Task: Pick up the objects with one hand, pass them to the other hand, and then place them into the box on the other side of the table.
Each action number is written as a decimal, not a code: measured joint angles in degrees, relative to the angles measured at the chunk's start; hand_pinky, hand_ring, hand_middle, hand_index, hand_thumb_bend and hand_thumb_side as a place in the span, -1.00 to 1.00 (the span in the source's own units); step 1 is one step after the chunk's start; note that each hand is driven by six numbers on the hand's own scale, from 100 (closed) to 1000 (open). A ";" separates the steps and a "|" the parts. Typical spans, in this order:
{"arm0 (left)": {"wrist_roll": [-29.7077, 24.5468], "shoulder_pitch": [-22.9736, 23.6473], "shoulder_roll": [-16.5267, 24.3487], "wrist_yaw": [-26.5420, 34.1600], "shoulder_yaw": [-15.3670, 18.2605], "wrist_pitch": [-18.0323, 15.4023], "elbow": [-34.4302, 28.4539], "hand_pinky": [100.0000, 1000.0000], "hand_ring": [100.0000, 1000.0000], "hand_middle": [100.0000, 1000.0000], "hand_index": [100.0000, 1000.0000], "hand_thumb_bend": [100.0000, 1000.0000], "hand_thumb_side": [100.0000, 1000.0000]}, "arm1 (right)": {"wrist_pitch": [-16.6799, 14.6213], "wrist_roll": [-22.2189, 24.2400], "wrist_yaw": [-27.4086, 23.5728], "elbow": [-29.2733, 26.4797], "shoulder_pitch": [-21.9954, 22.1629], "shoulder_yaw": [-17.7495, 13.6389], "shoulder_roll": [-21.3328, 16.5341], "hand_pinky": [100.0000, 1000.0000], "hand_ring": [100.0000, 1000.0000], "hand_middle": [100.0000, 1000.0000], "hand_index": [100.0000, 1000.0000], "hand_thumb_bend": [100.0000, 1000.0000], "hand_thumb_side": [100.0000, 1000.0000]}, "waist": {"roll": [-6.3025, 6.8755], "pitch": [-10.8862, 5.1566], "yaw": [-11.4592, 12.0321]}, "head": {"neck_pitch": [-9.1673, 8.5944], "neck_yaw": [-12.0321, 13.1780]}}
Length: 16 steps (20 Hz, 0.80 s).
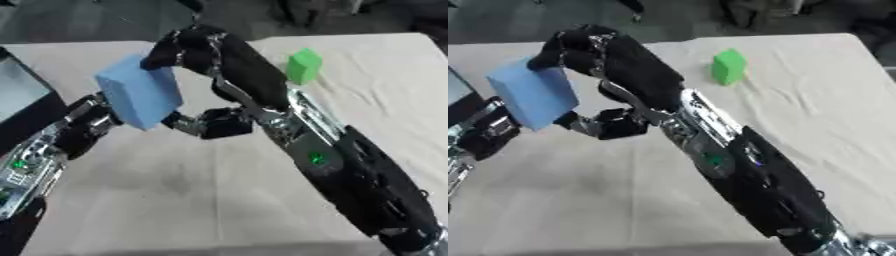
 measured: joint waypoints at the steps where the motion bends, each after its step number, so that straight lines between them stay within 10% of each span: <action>1: -0.41 0.26 0.10 -0.28 0.31 -0.08 0.64 0.54 1.00 0.74 0.65 0.29 0.07 | -0.01 0.00 0.00 0.01 0.01 0.01 0.00 0.33 0.13 -0.04 0.09 -1.00 -1.00 | 0.00 0.00 -0.02 | 0.00 -0.08; 16: -3.57 0.67 0.35 1.32 2.69 -2.99 5.51 0.54 1.00 0.77 0.65 0.49 0.10 | -0.53 0.51 -0.62 1.75 0.00 0.68 0.08 0.32 0.13 -0.03 0.09 -1.00 -1.00 | -0.02 0.02 0.06 | 0.00 -1.07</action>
